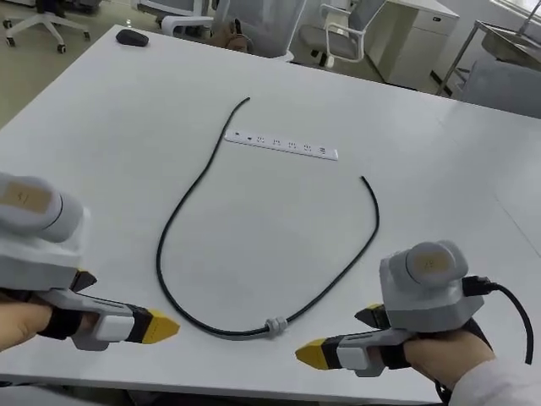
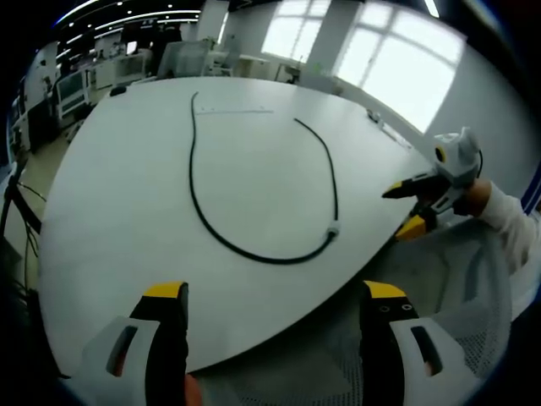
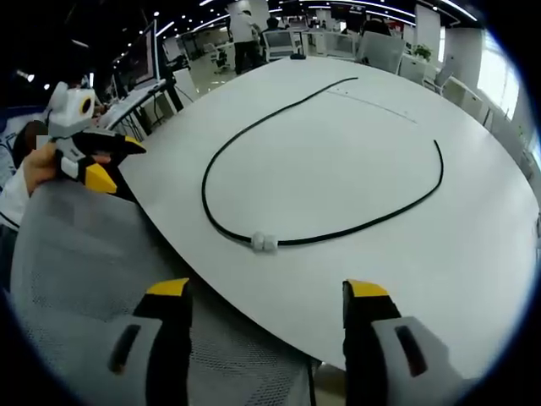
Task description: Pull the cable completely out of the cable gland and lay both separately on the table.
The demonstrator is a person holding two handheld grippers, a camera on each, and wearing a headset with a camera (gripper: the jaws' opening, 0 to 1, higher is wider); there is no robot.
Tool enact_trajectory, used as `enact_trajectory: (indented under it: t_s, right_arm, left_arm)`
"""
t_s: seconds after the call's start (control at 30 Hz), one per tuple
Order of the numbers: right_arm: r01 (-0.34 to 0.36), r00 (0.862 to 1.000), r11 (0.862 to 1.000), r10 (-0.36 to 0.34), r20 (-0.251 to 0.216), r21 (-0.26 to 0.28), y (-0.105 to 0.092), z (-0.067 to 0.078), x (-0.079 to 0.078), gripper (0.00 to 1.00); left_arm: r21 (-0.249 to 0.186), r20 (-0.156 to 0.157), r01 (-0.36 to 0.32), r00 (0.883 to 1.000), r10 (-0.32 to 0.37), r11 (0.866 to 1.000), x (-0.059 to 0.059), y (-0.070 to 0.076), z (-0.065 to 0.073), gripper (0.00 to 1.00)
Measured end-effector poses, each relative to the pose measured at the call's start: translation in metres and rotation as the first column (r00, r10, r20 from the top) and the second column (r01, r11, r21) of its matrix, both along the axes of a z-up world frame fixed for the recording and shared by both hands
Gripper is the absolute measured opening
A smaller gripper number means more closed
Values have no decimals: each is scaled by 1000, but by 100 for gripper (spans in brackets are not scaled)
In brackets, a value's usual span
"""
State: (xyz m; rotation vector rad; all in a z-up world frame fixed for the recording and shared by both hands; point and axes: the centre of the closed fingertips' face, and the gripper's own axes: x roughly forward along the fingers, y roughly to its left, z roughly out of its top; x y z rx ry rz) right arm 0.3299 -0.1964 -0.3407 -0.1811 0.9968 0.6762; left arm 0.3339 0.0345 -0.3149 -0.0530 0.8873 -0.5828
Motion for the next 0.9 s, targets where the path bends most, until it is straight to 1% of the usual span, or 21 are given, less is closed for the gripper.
enact_trajectory:
  t_s: [0.6,0.9]
  right_arm:
    - [-6,1000,1000,6,-1,1,0,-1,0,75]
    - [-6,1000,1000,6,-1,1,0,-1,0,75]
  left_arm:
    - [5,-9,8,1000,-8,1000,-1,-1,-2,84]
    - [-1,-10,5,1000,-5,1000,-1,-1,-2,84]
